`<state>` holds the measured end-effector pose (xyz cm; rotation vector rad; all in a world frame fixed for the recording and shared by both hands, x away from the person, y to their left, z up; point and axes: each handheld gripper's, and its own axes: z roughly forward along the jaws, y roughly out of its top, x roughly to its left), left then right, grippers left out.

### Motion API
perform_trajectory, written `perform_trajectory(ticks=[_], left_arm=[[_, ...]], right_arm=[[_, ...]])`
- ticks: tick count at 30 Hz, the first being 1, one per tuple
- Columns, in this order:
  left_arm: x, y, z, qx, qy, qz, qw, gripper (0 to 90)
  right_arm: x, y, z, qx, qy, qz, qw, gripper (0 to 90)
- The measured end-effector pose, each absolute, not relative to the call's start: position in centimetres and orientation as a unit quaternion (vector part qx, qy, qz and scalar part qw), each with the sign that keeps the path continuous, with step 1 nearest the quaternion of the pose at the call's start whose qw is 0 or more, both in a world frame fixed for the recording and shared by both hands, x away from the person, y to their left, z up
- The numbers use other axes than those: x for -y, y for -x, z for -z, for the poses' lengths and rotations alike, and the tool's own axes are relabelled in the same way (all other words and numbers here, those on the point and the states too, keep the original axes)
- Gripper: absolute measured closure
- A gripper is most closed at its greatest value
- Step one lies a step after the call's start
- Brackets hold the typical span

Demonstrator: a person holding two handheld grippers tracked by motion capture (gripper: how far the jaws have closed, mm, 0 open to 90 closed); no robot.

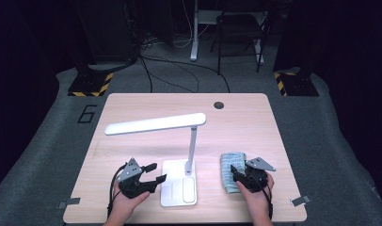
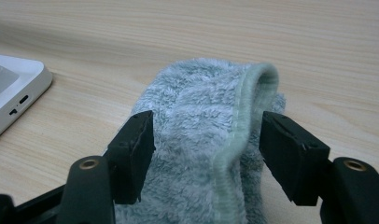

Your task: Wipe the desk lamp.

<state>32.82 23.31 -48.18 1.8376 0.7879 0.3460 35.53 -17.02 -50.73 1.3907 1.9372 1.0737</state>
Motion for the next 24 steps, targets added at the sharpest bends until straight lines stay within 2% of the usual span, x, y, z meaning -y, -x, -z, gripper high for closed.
perform_trajectory(ticks=[5, 14, 18, 24], left_arm=[[-22.1, -32.4, 48.9, -0.32, -0.788, -0.141, 0.507, 38.4], [-22.0, -32.3, 49.2, -0.319, -0.79, -0.141, 0.504, 38.4], [-22.0, -32.3, 49.4, -0.32, -0.79, -0.142, 0.503, 38.5], [-22.0, -31.8, 50.2, -0.327, -0.794, -0.137, 0.493, 38.4]], right_arm=[[15.6, -34.2, 49.5, -0.708, -0.481, -0.431, 0.287, 35.7], [9.9, -32.4, 49.8, -0.761, -0.389, -0.469, 0.225, 35.8], [8.9, -32.4, 50.0, -0.766, -0.38, -0.479, 0.199, 39.3], [8.7, -32.0, 49.6, -0.763, -0.365, -0.493, 0.203, 40.4]])
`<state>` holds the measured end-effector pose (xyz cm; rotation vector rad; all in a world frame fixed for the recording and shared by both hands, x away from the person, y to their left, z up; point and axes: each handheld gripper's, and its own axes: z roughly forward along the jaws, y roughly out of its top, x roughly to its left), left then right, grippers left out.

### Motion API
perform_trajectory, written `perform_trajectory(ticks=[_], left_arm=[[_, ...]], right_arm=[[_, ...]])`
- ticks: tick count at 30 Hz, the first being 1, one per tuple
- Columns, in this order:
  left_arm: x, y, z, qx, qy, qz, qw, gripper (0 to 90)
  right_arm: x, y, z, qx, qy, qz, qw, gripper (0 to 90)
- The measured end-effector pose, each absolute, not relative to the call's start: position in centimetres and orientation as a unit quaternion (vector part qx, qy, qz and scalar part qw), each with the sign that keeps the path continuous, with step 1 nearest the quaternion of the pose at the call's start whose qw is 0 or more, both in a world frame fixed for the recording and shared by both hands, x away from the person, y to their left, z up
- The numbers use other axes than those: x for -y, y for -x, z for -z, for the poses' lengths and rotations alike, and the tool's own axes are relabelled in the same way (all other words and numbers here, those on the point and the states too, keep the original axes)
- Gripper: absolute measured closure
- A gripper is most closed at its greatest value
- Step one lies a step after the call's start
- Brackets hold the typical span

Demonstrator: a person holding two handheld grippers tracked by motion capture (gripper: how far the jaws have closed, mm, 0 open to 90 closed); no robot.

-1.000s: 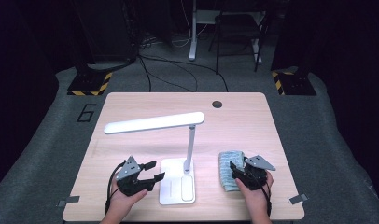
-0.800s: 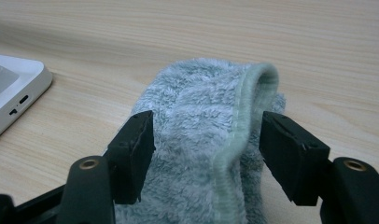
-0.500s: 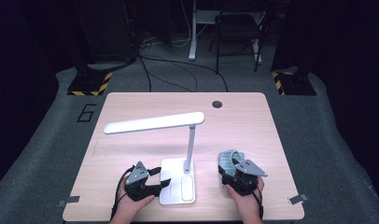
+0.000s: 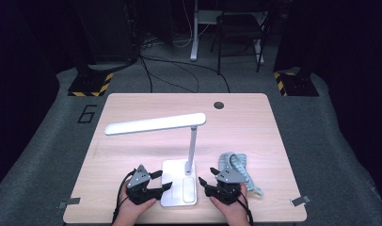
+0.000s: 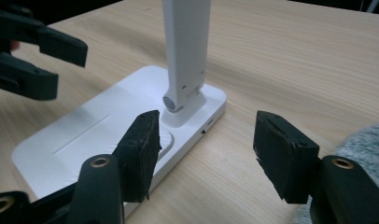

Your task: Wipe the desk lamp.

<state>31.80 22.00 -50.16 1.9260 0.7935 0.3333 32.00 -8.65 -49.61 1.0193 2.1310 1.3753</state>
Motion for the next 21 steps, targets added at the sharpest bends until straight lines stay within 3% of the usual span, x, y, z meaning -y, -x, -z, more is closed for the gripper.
perform_trajectory(ticks=[8, 13, 21], left_arm=[[-21.4, -30.9, 51.5, -0.342, -0.796, -0.133, 0.481, 35.5], [-20.8, -30.6, 52.2, -0.336, -0.803, -0.144, 0.471, 33.9], [-20.2, -30.3, 52.6, -0.33, -0.814, -0.141, 0.456, 35.1]], right_arm=[[6.8, -31.6, 50.4, -0.786, -0.342, -0.489, 0.164, 38.5], [5.9, -30.9, 50.8, -0.798, -0.326, -0.48, 0.163, 37.2], [5.1, -28.9, 51.2, -0.811, -0.319, -0.465, 0.154, 42.8]])
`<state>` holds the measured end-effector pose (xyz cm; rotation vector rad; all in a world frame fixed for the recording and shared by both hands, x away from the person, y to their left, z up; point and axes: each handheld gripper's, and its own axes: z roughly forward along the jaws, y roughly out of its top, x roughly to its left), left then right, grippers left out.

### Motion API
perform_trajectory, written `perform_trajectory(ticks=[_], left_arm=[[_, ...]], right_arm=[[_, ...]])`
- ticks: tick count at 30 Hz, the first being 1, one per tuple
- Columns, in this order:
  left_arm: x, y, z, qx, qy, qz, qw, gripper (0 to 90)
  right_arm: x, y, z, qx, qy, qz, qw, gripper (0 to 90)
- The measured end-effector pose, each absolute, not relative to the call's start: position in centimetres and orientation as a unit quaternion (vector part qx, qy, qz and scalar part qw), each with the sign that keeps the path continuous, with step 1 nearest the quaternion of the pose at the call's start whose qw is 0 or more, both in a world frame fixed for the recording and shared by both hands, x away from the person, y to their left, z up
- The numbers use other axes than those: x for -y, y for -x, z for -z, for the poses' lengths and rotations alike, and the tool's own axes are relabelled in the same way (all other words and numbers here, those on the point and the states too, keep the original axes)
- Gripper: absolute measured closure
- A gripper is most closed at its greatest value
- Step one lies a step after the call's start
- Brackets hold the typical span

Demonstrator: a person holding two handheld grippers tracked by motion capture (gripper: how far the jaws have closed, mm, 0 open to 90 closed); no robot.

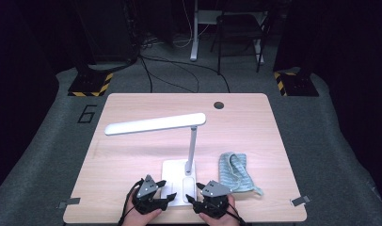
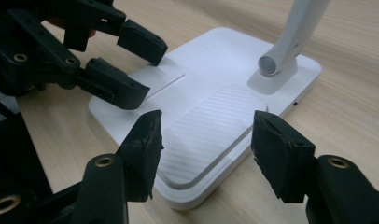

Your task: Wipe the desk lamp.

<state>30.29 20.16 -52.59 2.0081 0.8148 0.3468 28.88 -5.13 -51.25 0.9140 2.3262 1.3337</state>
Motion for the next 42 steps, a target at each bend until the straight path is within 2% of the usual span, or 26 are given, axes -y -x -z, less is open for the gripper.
perform_trajectory(ticks=[6, 24, 42], left_arm=[[-20.2, -30.3, 52.6, -0.323, -0.822, -0.153, 0.444, 37.3], [-20.5, -31.3, 52.6, -0.329, -0.82, -0.163, 0.44, 37.3], [-22.0, -34.1, 52.5, -0.355, -0.809, -0.175, 0.435, 37.3]], right_arm=[[4.7, -28.5, 51.8, -0.825, -0.308, -0.451, 0.143, 43.7], [4.0, -28.5, 52.4, -0.826, -0.297, -0.45, 0.166, 42.5], [3.1, -30.9, 52.4, -0.817, -0.319, -0.454, 0.157, 41.1]])
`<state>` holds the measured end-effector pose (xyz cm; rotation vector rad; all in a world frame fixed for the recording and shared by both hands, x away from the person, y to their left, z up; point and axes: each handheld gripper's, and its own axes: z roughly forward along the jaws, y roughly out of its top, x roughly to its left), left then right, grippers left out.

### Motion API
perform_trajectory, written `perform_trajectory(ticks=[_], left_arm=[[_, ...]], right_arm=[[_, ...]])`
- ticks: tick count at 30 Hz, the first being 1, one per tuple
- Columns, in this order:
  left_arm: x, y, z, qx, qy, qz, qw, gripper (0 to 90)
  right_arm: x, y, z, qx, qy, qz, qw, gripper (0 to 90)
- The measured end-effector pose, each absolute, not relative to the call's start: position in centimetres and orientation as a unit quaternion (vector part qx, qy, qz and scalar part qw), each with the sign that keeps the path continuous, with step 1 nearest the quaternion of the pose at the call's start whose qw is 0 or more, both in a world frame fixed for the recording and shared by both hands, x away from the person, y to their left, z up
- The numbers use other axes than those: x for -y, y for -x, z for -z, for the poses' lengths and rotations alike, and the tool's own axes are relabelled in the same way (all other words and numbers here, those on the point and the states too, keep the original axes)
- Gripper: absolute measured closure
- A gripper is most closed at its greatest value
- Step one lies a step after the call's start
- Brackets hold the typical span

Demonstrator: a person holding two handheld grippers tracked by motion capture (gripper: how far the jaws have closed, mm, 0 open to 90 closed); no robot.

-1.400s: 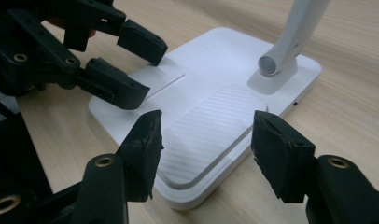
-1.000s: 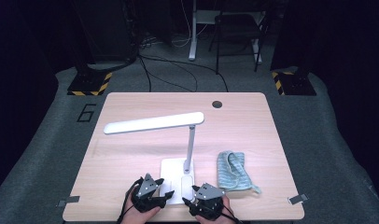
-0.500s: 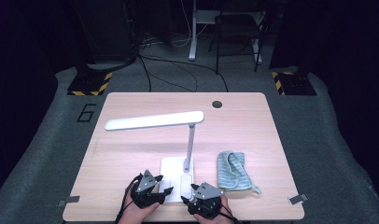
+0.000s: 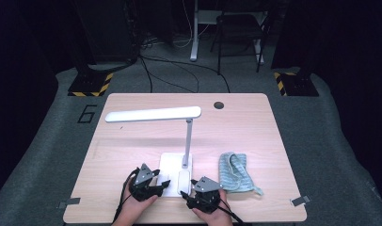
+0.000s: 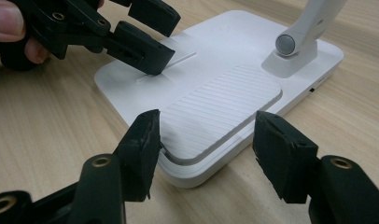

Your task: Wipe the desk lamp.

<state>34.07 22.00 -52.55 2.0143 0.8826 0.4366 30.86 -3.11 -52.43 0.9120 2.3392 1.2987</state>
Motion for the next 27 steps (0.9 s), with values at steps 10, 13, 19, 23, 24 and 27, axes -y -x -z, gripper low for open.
perform_trajectory(ticks=[10, 13, 19, 23, 24, 27], left_arm=[[-22.1, -34.1, 52.4, -0.367, -0.804, -0.182, 0.431, 37.5], [-21.8, -33.6, 52.1, -0.365, -0.802, -0.169, 0.442, 35.1], [-20.3, -32.8, 51.9, -0.36, -0.804, -0.147, 0.45, 30.6], [-19.8, -32.9, 52.1, -0.368, -0.804, -0.139, 0.447, 28.3], [-19.8, -33.0, 52.2, -0.368, -0.804, -0.14, 0.446, 27.1], [-19.5, -33.0, 52.2, -0.386, -0.791, -0.128, 0.457, 24.9]], right_arm=[[3.7, -30.9, 51.6, -0.81, -0.315, -0.464, 0.173, 40.3], [4.7, -30.9, 50.9, -0.8, -0.325, -0.473, 0.176, 39.2], [6.6, -31.2, 50.0, -0.782, -0.345, -0.487, 0.181, 38.6], [7.3, -31.2, 49.7, -0.773, -0.361, -0.49, 0.18, 38.2], [7.5, -31.3, 49.7, -0.774, -0.356, -0.49, 0.187, 38.2], [7.8, -31.3, 49.5, -0.77, -0.363, -0.491, 0.187, 38.2]])
